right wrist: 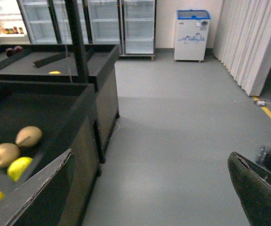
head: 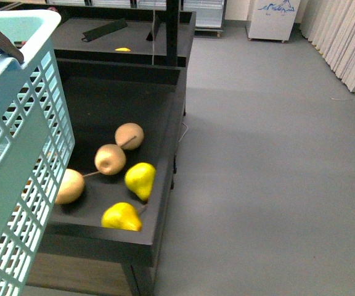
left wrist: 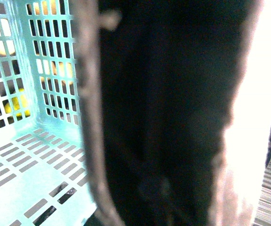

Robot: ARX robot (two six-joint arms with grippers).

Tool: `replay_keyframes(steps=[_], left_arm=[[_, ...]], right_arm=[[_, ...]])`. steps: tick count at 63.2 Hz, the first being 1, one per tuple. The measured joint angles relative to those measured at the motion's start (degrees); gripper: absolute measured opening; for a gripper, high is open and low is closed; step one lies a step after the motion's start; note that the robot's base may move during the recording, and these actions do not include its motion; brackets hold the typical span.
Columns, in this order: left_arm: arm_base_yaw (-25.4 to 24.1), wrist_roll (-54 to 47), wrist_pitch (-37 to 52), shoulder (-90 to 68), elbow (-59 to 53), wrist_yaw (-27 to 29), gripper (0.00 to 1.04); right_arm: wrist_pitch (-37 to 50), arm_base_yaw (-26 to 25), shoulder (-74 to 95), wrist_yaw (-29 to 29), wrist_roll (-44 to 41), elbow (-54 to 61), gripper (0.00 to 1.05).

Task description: Pick mango and avocado into basket

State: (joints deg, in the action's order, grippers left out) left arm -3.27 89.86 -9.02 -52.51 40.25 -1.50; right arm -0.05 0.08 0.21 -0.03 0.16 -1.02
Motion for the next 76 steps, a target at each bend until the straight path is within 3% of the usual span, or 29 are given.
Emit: replay_keyframes(steps=[76], left_arm=[[-0.13, -0.04, 0.0, 0.0, 0.0, 0.02, 0.13]], right_arm=[[0.0, 0.0, -0.02, 0.2, -0.02, 0.02, 0.96]])
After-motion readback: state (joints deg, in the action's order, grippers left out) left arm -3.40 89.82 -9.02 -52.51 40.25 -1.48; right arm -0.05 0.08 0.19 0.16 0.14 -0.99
